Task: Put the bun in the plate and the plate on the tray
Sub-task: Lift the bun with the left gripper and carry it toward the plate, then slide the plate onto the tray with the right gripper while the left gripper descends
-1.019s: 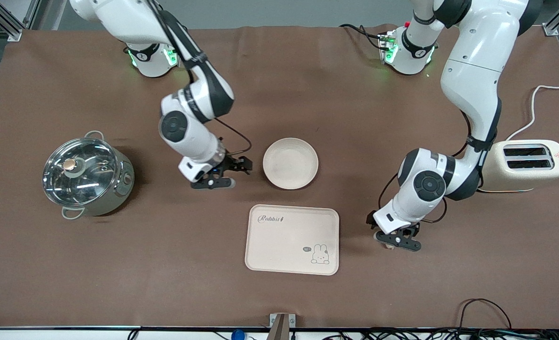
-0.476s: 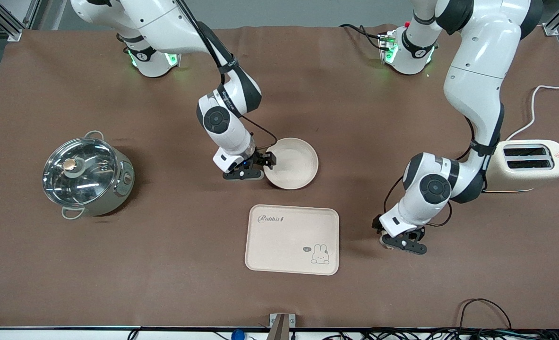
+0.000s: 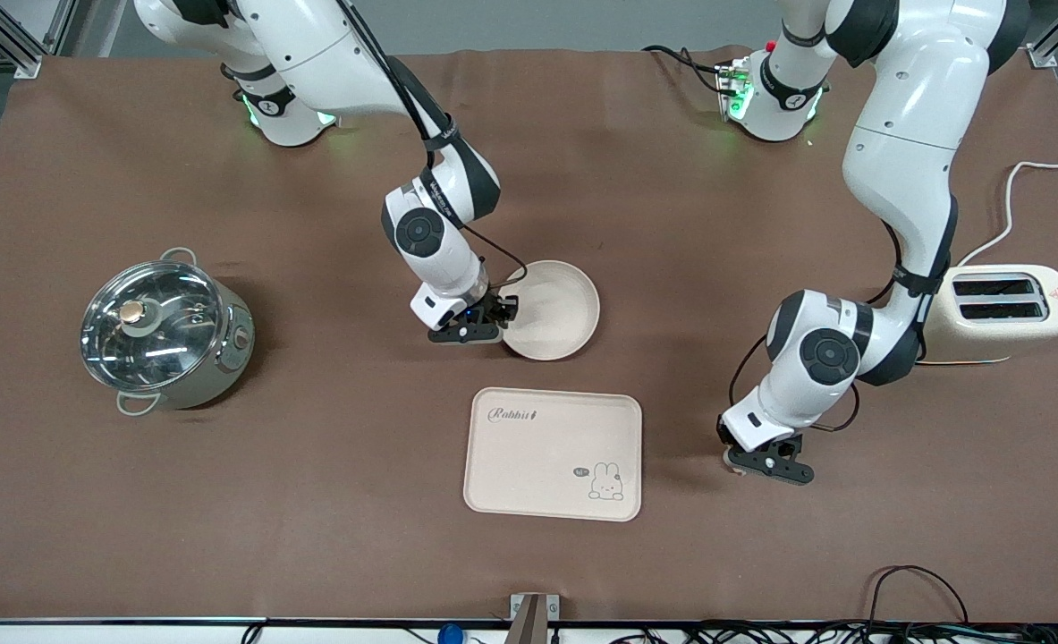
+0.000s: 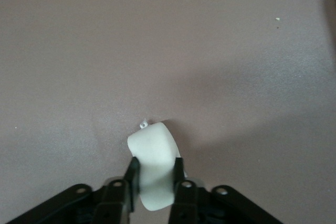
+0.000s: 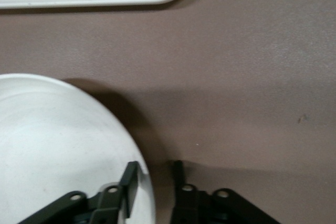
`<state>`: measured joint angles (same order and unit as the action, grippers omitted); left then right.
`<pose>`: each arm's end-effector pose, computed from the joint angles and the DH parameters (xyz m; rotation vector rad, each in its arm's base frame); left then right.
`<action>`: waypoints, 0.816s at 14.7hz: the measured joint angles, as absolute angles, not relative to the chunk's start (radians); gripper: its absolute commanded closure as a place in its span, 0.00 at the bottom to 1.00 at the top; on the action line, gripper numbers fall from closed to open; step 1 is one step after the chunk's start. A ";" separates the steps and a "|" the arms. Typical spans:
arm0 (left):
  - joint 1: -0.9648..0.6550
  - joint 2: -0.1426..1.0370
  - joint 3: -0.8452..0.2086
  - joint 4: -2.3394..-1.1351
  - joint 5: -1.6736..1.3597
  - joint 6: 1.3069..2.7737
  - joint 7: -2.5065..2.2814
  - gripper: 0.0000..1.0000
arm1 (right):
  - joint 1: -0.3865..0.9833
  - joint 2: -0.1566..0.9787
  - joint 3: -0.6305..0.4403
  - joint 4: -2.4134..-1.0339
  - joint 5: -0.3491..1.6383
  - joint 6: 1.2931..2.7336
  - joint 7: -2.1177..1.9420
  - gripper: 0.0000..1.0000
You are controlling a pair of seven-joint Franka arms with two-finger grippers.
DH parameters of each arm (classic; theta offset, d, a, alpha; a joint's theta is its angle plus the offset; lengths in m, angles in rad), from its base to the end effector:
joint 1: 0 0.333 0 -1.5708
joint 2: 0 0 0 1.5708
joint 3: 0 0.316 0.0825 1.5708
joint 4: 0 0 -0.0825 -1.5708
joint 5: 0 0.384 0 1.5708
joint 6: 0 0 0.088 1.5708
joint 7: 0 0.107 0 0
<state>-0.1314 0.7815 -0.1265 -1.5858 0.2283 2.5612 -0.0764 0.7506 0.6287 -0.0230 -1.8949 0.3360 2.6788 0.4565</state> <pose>0.6950 -0.1723 0.1978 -3.0619 0.4855 -0.3272 0.4875 0.4216 0.1820 -2.9222 0.0190 -0.0580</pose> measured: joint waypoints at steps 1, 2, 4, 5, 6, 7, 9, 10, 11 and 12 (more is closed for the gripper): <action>-0.132 0.781 -0.127 -1.585 0.228 2.562 -0.077 0.99 | 0.755 0.629 -0.023 -1.894 0.336 2.685 0.457 1.00; -0.133 0.781 -0.131 -1.584 0.228 2.563 -0.080 0.99 | 0.759 0.625 -0.023 -1.893 0.339 2.689 0.457 1.00; -0.143 0.775 -0.150 -1.574 0.226 2.529 -0.120 0.99 | 0.764 0.615 -0.023 -1.893 0.345 2.689 0.458 1.00; -0.148 0.765 -0.170 -1.568 0.220 2.492 -0.163 0.99 | 0.764 0.616 -0.023 -1.894 0.351 2.690 0.460 1.00; -0.152 0.751 -0.199 -1.564 0.208 2.449 -0.218 0.99 | 0.765 0.616 -0.023 -1.893 0.363 2.692 0.461 1.00; -0.156 0.733 -0.235 -1.559 0.192 2.399 -0.293 0.99 | 0.765 0.616 -0.023 -1.891 0.390 2.697 0.461 1.00; -0.165 0.702 -0.317 -1.557 0.172 2.327 -0.479 0.99 | 0.765 0.615 -0.023 -1.873 0.473 2.709 0.462 1.00; -0.169 0.694 -0.362 -1.558 0.169 2.309 -0.579 0.99 | 0.765 0.615 -0.025 -1.859 0.513 2.719 0.462 1.00; -0.175 0.692 -0.406 -1.559 0.168 2.301 -0.673 0.99 | 0.761 0.616 -0.030 -1.843 0.539 2.730 0.462 1.00; -0.185 0.693 -0.440 -1.563 0.168 2.297 -0.758 0.98 | 0.751 0.617 -0.033 -1.824 0.552 2.736 0.462 1.00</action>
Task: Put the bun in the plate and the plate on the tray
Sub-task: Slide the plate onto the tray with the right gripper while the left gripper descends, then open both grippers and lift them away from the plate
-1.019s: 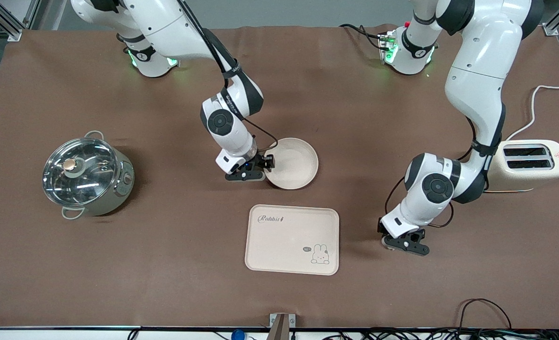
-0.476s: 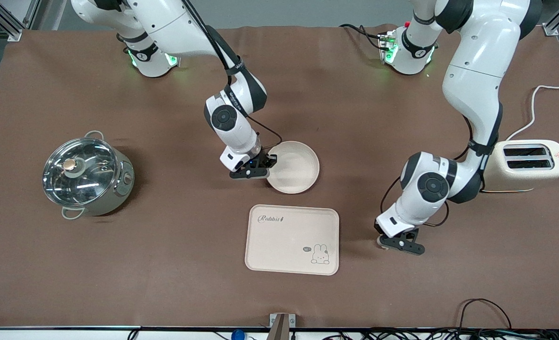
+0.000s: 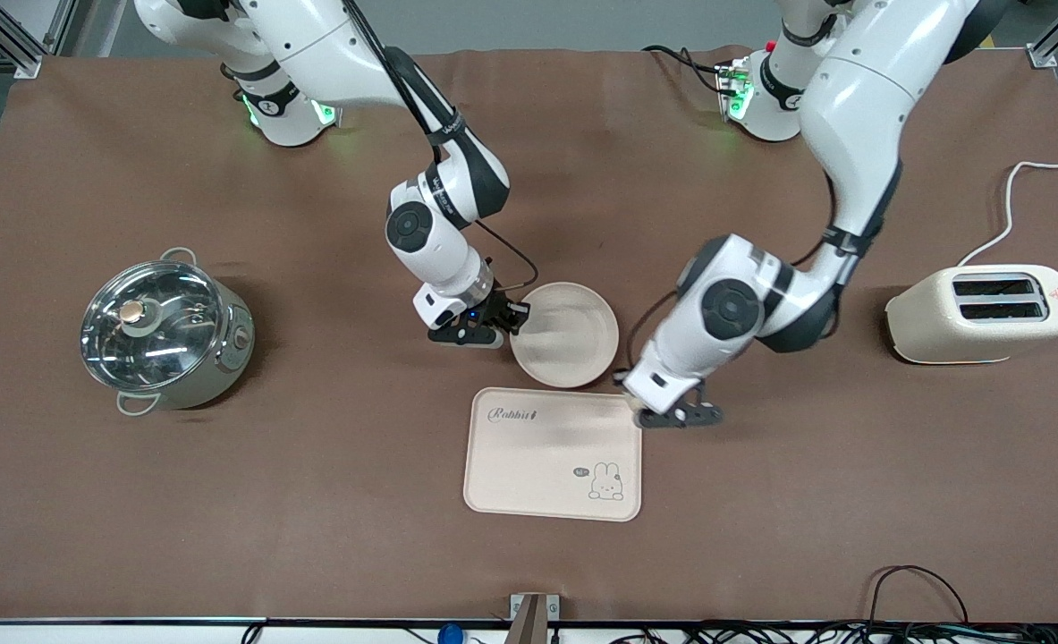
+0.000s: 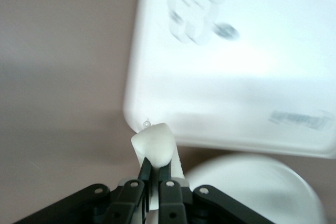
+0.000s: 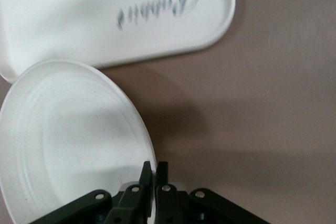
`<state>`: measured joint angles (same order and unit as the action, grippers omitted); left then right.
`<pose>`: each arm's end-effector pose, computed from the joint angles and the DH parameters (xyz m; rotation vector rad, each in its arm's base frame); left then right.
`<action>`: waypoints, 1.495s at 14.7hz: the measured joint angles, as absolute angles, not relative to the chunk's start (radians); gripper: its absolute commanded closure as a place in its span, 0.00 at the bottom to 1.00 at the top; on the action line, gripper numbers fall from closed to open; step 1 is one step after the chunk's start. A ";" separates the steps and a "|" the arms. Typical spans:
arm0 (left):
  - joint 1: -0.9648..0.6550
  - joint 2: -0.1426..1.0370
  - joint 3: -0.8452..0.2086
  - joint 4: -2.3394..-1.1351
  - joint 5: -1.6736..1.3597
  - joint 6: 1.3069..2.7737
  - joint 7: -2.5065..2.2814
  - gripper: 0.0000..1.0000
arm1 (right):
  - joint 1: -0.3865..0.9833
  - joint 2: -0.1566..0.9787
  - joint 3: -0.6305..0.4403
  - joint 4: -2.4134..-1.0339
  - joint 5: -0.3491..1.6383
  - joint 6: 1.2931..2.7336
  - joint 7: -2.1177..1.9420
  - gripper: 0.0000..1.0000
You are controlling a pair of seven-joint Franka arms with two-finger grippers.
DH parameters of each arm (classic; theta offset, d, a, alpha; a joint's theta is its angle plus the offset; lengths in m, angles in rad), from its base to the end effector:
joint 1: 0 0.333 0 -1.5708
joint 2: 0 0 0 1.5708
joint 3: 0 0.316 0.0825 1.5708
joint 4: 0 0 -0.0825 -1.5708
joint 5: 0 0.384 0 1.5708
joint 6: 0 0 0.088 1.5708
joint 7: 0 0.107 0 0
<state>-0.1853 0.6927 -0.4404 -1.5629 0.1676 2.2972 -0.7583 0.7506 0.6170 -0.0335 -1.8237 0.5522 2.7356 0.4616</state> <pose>0.6062 -0.3718 0.2772 2.9568 0.1964 -0.0065 0.5184 0.4278 0.2228 -2.7378 0.2926 -0.1245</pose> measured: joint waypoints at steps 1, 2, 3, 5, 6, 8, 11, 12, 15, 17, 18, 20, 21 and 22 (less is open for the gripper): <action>-0.203 0.694 -0.463 -1.569 0.168 2.297 -0.829 0.96 | 0.735 0.621 -0.036 -1.802 0.558 2.735 0.462 1.00; -0.227 0.696 -0.472 -1.574 0.167 2.297 -0.880 0.85 | 0.716 0.631 -0.037 -1.776 0.562 2.734 0.462 1.00; -0.251 0.700 -0.472 -1.577 0.167 2.297 -0.913 0.53 | 0.698 0.646 -0.037 -1.749 0.562 2.731 0.461 1.00; -0.270 0.710 -0.472 -1.577 0.167 2.297 -0.939 0.00 | 0.673 0.688 -0.037 -1.693 0.562 2.728 0.460 1.00; -0.266 0.714 -0.470 -1.577 0.167 2.297 -0.939 0.00 | 0.664 0.709 -0.037 -1.670 0.562 2.727 0.459 1.00; -0.253 0.715 -0.468 -1.577 0.167 2.297 -0.939 0.00 | 0.651 0.745 -0.037 -1.632 0.562 2.726 0.458 1.00; -0.248 0.715 -0.468 -1.575 0.167 2.297 -0.939 0.00 | 0.628 0.776 -0.038 -1.585 0.562 2.720 0.455 1.00; -0.245 0.714 -0.468 -1.573 0.167 2.293 -0.938 0.00 | 0.621 0.782 -0.038 -1.567 0.562 2.708 0.455 1.00; -0.233 0.705 -0.468 -1.563 0.167 2.256 -0.928 0.00 | 0.612 0.793 -0.037 -1.536 0.562 2.678 0.452 1.00; -0.211 0.678 -0.468 -1.550 0.168 2.205 -0.864 0.00 | 0.613 0.801 -0.035 -1.533 0.563 2.676 0.452 1.00; -0.189 0.651 -0.468 -1.545 0.168 2.162 -0.805 0.00 | 0.613 0.811 -0.035 -1.523 0.563 2.676 0.452 1.00; -0.124 0.568 -0.469 -1.543 0.168 2.060 -0.680 0.00 | 0.613 0.848 -0.034 -1.474 0.563 2.676 0.452 1.00; -0.089 0.519 -0.469 -1.544 0.168 2.023 -0.619 0.00 | 0.613 0.870 -0.034 -1.448 0.563 2.676 0.452 1.00; -0.053 0.471 -0.469 -1.546 0.168 1.992 -0.560 0.00 | 0.612 0.891 -0.035 -1.425 0.563 2.676 0.452 1.00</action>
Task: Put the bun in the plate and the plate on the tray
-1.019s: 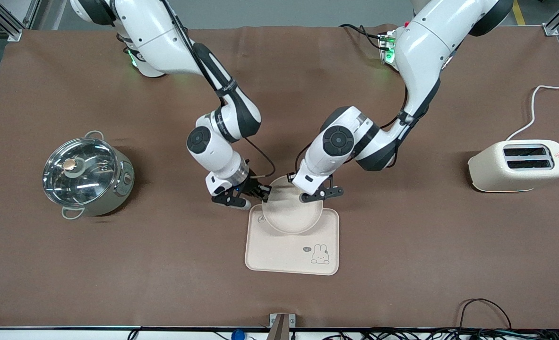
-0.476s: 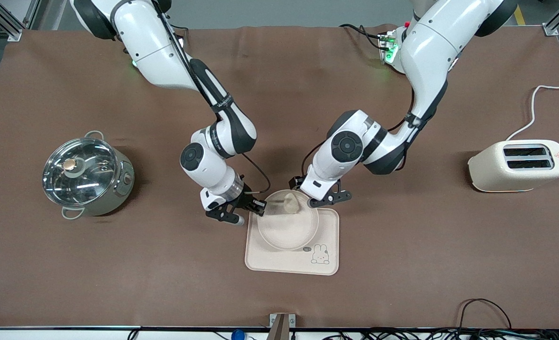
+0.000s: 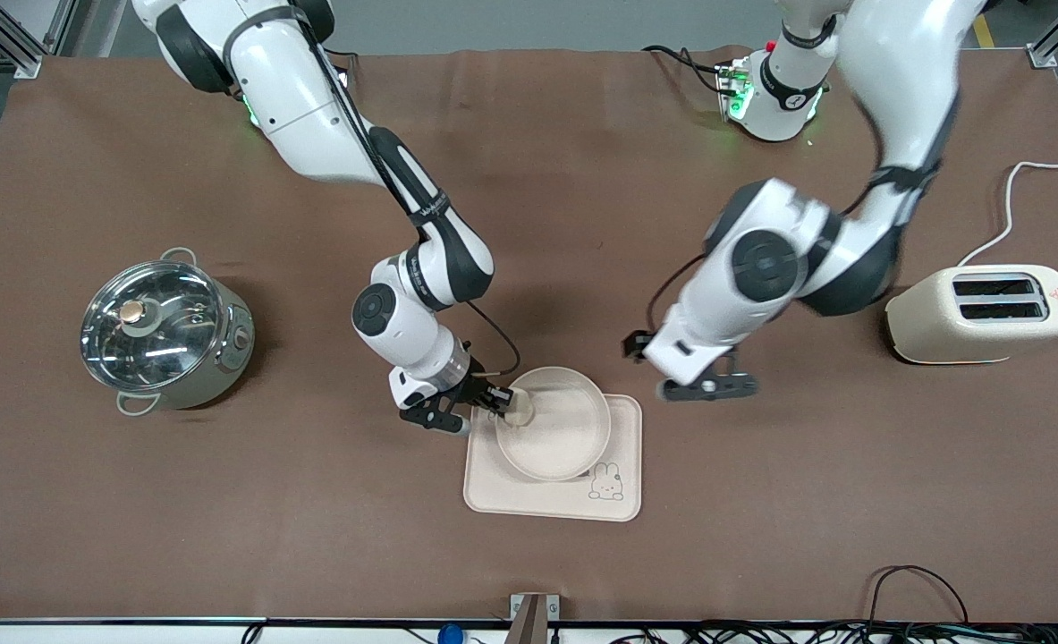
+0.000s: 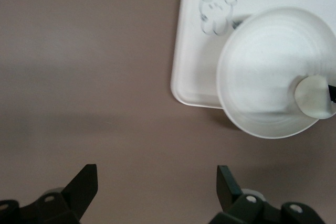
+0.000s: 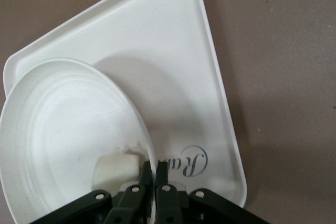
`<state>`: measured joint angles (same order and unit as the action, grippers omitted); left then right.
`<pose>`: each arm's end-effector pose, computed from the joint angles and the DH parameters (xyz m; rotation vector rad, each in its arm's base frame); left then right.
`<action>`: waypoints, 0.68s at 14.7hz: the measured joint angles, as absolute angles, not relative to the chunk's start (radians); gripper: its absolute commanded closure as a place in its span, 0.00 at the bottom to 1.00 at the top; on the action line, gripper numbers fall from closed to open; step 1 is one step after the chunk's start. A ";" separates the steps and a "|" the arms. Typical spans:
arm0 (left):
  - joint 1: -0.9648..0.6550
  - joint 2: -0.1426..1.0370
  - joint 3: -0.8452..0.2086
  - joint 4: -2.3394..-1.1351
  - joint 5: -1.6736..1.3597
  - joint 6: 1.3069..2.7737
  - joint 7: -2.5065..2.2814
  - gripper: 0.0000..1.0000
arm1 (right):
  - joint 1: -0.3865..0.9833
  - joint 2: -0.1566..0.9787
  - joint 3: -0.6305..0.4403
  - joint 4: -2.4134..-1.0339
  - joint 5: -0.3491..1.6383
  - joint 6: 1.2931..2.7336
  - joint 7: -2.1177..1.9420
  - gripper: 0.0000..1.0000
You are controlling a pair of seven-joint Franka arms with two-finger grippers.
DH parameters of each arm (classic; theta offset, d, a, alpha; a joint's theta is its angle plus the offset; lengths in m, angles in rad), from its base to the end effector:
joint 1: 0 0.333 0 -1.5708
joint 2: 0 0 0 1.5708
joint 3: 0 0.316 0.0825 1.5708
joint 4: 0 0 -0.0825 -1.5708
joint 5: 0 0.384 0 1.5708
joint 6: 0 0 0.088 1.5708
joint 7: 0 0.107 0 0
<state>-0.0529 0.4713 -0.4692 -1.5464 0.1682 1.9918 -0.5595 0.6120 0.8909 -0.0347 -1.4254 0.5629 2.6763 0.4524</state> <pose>0.6174 -0.2906 0.4039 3.0832 0.0268 -0.0059 0.6365 0.4022 0.1958 -2.6541 0.4252 -0.2073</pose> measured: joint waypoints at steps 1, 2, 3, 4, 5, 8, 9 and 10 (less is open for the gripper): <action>-0.016 0.425 -0.469 -1.550 0.167 1.962 -0.500 0.00 | 0.611 0.909 -0.036 -1.406 0.563 2.676 0.452 1.00; 0.020 0.383 -0.469 -1.553 0.166 1.932 -0.447 0.00 | 0.608 0.924 -0.038 -1.391 0.563 2.676 0.452 1.00; 0.056 0.345 -0.470 -1.556 0.160 1.904 -0.398 0.00 | 0.603 0.936 -0.039 -1.380 0.563 2.677 0.452 1.00; 0.092 0.311 -0.470 -1.558 0.145 1.881 -0.356 0.00 | 0.597 0.944 -0.039 -1.369 0.563 2.677 0.452 0.97; 0.127 0.278 -0.470 -1.559 0.122 1.857 -0.314 0.00 | 0.591 0.949 -0.040 -1.362 0.563 2.677 0.452 0.84; 0.243 0.164 -0.469 -1.558 0.052 1.788 -0.165 0.00 | 0.579 0.952 -0.040 -1.353 0.563 2.677 0.453 0.01; 0.283 0.121 -0.469 -1.557 0.029 1.758 -0.113 0.00 | 0.578 0.952 -0.040 -1.348 0.564 2.678 0.453 0.00; 0.316 0.078 -0.468 -1.554 0.005 1.725 -0.073 0.00 | 0.577 0.950 -0.040 -1.341 0.564 2.678 0.453 0.00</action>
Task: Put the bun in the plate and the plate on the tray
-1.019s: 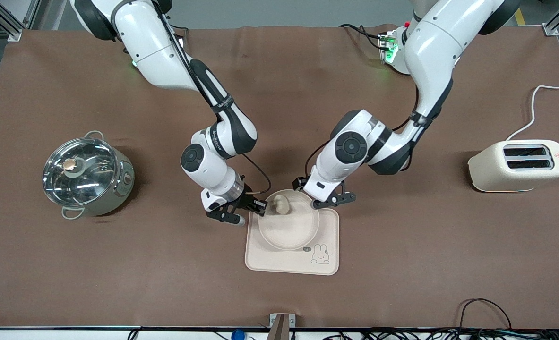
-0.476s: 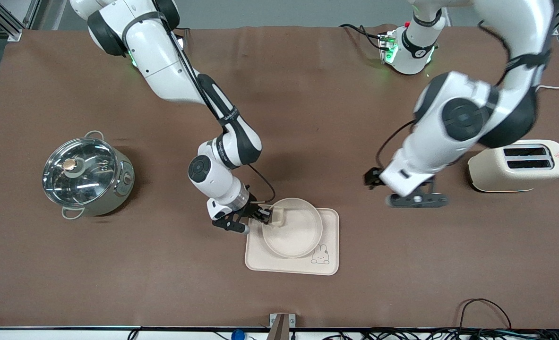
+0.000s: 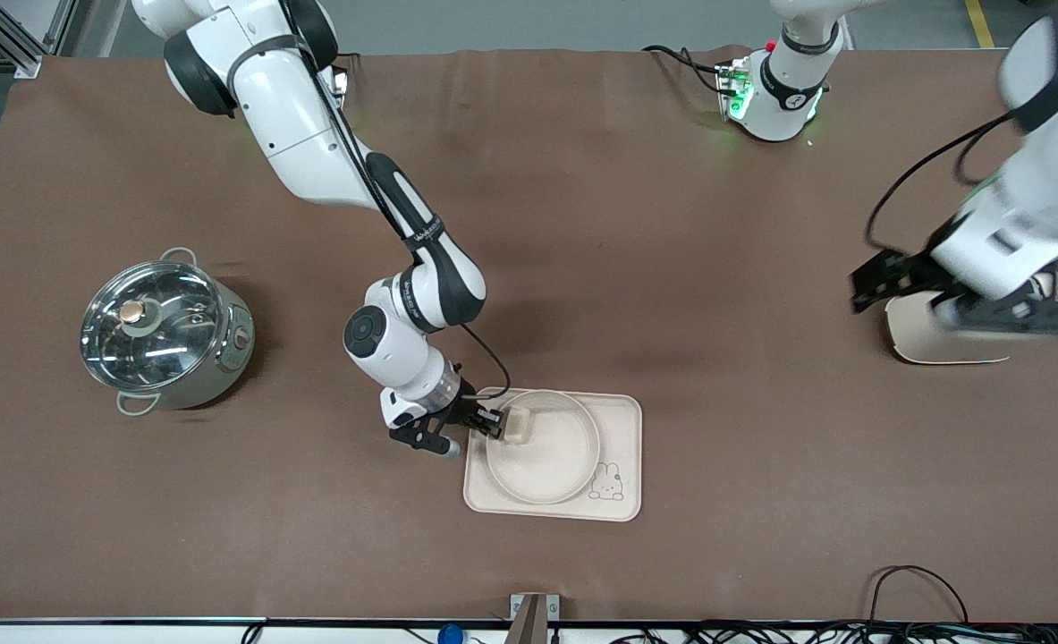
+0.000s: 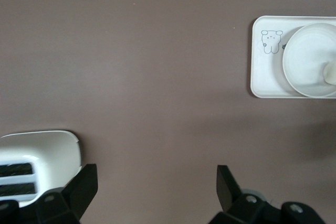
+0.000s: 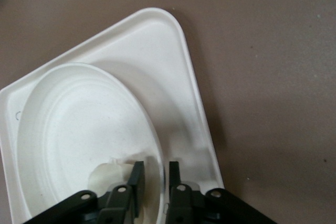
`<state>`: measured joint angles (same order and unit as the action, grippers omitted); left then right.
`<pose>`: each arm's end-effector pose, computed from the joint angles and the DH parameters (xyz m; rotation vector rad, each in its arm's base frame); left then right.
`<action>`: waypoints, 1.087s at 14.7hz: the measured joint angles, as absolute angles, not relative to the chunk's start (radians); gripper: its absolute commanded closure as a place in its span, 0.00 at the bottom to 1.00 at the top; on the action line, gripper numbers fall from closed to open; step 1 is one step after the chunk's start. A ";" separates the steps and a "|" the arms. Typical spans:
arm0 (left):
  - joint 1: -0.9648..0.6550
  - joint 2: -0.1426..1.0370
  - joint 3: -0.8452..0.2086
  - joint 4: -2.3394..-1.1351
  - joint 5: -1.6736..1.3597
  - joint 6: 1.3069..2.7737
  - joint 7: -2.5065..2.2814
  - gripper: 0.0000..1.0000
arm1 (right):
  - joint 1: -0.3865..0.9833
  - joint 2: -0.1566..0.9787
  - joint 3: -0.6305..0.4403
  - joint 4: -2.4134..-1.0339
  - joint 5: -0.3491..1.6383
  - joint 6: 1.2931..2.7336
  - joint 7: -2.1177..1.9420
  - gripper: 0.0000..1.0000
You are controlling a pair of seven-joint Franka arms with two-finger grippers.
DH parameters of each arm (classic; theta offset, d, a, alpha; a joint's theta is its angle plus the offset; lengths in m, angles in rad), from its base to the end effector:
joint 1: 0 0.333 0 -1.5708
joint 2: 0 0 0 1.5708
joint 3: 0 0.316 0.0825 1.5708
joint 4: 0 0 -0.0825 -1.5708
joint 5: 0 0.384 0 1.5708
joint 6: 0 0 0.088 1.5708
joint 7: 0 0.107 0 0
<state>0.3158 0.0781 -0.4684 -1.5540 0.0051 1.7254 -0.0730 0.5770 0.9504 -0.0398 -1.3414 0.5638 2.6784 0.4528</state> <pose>0.5853 -0.0790 0.6069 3.0943 -0.1194 0.1514 0.6632 0.3853 0.1894 -2.6327 0.4667 -0.2491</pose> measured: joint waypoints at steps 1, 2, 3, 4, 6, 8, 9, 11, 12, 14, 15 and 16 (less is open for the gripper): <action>0.334 0.041 -0.468 -1.548 -0.007 1.699 -0.053 0.00 | 0.575 0.945 -0.040 -1.340 0.564 2.678 0.454 0.00; 0.339 0.010 -0.468 -1.544 -0.010 1.680 -0.046 0.00 | 0.569 0.934 -0.041 -1.343 0.564 2.671 0.454 0.00; 0.337 -0.011 -0.469 -1.544 -0.010 1.670 -0.046 0.00 | 0.561 0.915 -0.043 -1.354 0.564 2.652 0.454 0.00; 0.333 -0.019 -0.471 -1.545 -0.010 1.665 -0.046 0.00 | 0.549 0.885 -0.046 -1.372 0.564 2.626 0.453 0.00; 0.331 -0.015 -0.472 -1.550 -0.010 1.664 -0.042 0.00 | 0.511 0.795 -0.055 -1.431 0.564 2.556 0.435 0.00; 0.334 -0.005 -0.468 -1.551 -0.010 1.646 -0.023 0.00 | 0.444 0.680 -0.069 -1.491 0.563 2.388 0.354 0.00; 0.341 -0.002 -0.466 -1.552 -0.010 1.637 -0.015 0.00 | 0.411 0.621 -0.089 -1.505 0.557 2.270 0.322 0.00; 0.341 -0.002 -0.446 -1.551 -0.010 1.631 -0.002 0.00 | 0.369 0.504 -0.152 -1.515 0.478 2.031 0.287 0.00; 0.322 -0.002 -0.419 -1.549 -0.010 1.629 0.000 0.00 | 0.358 0.444 -0.177 -1.518 0.415 1.933 0.281 0.00; 0.221 -0.004 -0.311 -1.543 -0.010 1.626 0.000 0.00 | 0.345 0.325 -0.199 -1.527 0.291 1.784 0.280 0.00; 0.169 -0.006 -0.260 -1.540 -0.010 1.625 0.000 0.00 | 0.335 0.267 -0.201 -1.533 0.239 1.722 0.271 0.00; 0.126 -0.008 -0.219 -1.540 -0.010 1.625 0.000 0.00 | 0.317 0.212 -0.203 -1.538 0.204 1.662 0.245 0.00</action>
<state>0.1265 -0.0078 -0.2193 -1.5395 -0.0105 1.6249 0.0002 0.3168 0.2120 -0.2029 -1.5383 0.2045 1.6615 0.2446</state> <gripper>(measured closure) 0.000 0.000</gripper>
